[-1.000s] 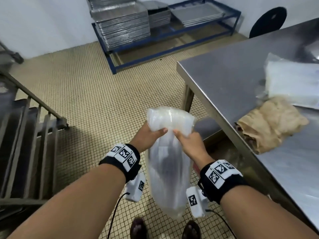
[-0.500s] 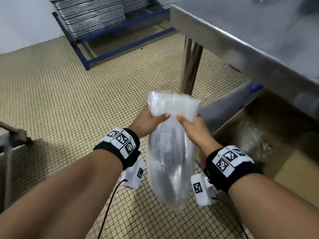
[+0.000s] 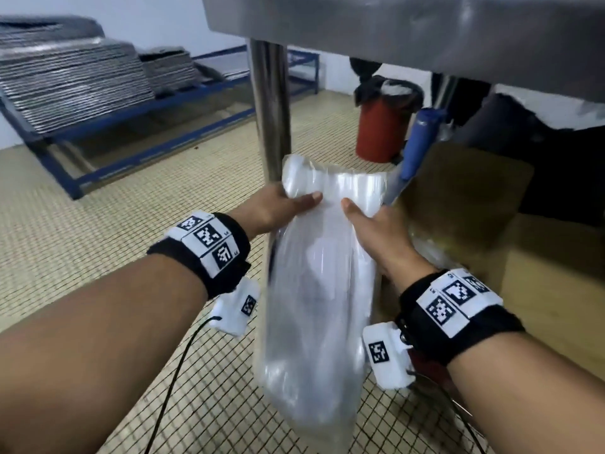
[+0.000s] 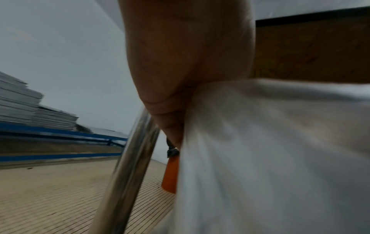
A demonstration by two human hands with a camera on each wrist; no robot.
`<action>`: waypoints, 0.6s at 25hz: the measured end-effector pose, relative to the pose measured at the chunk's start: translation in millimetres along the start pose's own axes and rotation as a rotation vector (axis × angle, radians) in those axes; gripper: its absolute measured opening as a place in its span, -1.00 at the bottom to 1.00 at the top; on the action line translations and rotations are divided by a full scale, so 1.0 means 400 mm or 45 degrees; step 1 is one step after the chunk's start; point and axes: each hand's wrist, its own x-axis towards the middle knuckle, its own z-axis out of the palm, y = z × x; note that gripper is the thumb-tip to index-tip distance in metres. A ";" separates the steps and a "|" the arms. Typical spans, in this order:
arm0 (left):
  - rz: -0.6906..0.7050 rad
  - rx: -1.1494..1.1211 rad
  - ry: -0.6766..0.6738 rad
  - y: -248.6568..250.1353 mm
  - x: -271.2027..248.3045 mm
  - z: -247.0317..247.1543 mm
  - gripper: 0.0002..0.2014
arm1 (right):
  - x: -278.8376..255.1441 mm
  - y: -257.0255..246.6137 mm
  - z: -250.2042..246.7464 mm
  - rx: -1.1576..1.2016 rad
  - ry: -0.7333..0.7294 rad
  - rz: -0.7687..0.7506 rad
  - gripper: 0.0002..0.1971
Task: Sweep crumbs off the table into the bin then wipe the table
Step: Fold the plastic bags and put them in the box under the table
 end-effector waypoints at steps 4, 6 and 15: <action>0.108 0.108 -0.047 0.094 0.061 0.085 -0.70 | 0.006 0.014 -0.117 0.088 0.172 0.064 -0.57; 0.176 0.101 -0.090 0.139 0.087 0.138 -0.65 | 0.010 0.023 -0.178 0.123 0.233 0.109 -0.56; 0.463 0.151 0.008 0.328 0.180 0.304 -0.52 | 0.038 0.001 -0.407 0.082 0.454 0.167 -0.33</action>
